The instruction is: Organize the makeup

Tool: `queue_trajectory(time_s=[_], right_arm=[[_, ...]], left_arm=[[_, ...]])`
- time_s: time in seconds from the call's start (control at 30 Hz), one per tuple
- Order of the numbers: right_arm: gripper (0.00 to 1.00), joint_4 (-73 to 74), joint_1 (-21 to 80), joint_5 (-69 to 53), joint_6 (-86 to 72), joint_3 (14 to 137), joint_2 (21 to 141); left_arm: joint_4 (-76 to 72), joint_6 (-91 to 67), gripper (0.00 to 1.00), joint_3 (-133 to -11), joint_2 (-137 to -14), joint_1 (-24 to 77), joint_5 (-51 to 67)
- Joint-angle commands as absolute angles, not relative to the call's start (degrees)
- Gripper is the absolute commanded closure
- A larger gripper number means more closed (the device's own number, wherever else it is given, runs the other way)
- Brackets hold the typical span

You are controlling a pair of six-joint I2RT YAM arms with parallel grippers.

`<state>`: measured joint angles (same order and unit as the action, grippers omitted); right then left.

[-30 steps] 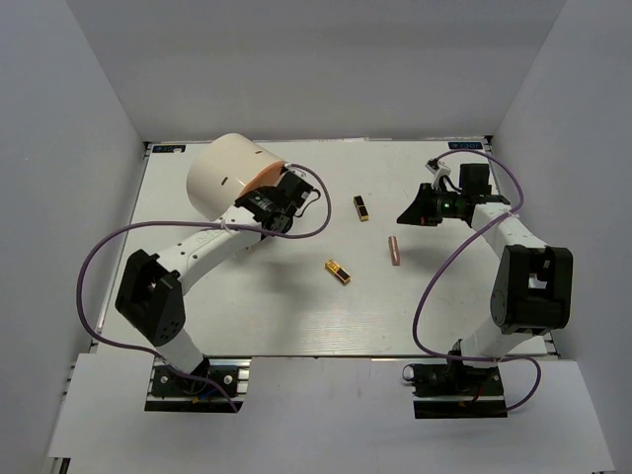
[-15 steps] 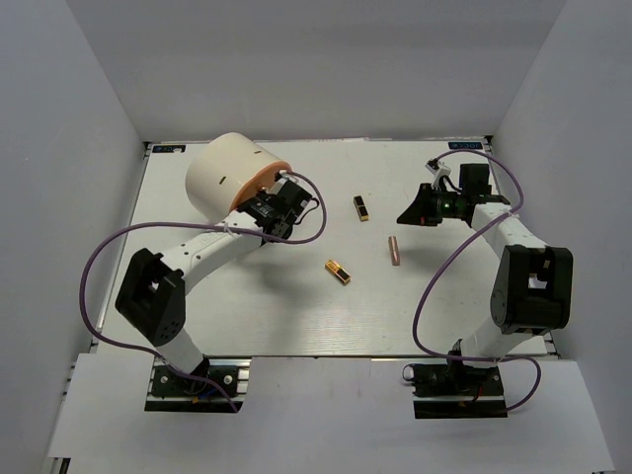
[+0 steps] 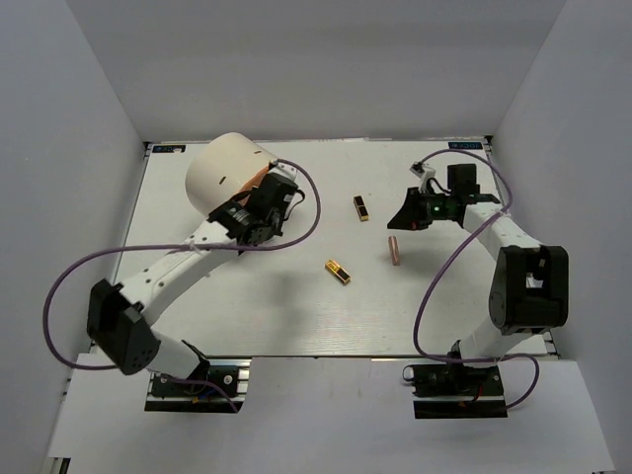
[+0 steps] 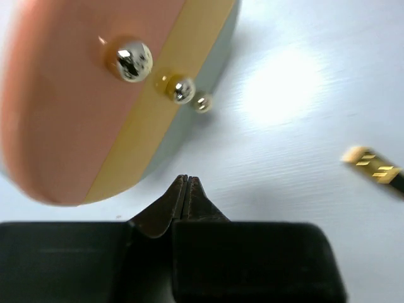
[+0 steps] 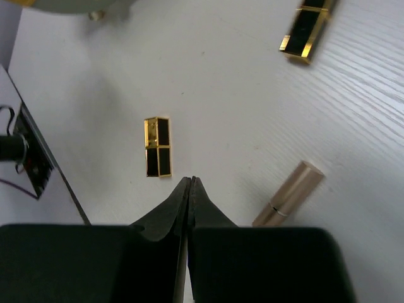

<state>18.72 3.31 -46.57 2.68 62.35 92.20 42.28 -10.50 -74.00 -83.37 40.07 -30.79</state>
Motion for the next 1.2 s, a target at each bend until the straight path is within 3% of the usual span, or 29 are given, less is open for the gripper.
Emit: queue_trajectory(time_s=[0.0, 0.03, 0.1, 0.13, 0.17, 0.23, 0.33, 0.47, 0.67, 0.93, 1.17], right_arm=[[0.99, 21.18, 8.25, -51.23, 11.75, 65.65, 91.4], [0.95, 20.92, 9.22, -51.24, 12.47, 66.09, 91.93], [0.75, 17.95, 14.14, -50.1, 12.31, 67.32, 92.81], [0.67, 16.02, 16.5, -49.31, 11.17, 67.76, 94.03], [0.5, 13.82, 18.52, -47.74, 9.51, 68.46, 94.83], [0.47, 5.13, 21.17, -46.32, 0.51, 70.04, 99.11], [0.42, -2.19, 24.16, -46.93, -17.1, 77.5, 108.61], [0.26, -7.81, 30.04, -44.66, -27.32, 85.24, 116.88], [0.26, -17.66, 34.88, -42.54, -42.61, 92.01, 126.82], [0.4, -15.82, 37.79, -37.1, -45.96, 96.33, 131.48], [0.46, -16.87, 38.76, -34.98, -47.37, 94.75, 131.75]], left_arm=[[37.18, -15.2, 0.91, -74.54, -73.16, 39.56, -22.95], [36.57, -16.08, 0.83, -74.1, -71.56, 39.55, -22.68], [36.56, -18.54, 0.71, -72.69, -68.57, 39.02, -22.76], [37.26, -19.24, 0.58, -72.25, -65.94, 39.02, -22.94], [37.7, -20.99, 0.53, -71.29, -64.53, 39.02, -23.2], [39.63, -23.36, 0.46, -70.32, -61.2, 39.02, -23.99], [42.01, -26.7, 0.44, -68.3, -56.97, 39.02, -25.75], [44.82, -29.79, 0.43, -67.41, -52.48, 39.02, -27.59], [48.69, -32.08, 0.42, -67.76, -49.05, 39.02, -28.39], [49.22, -33.84, 0.42, -66.18, -46.93, 39.02, -29.18], [48.87, -32.96, 0.41, -67.06, -48.34, 39.02, -29.71]])
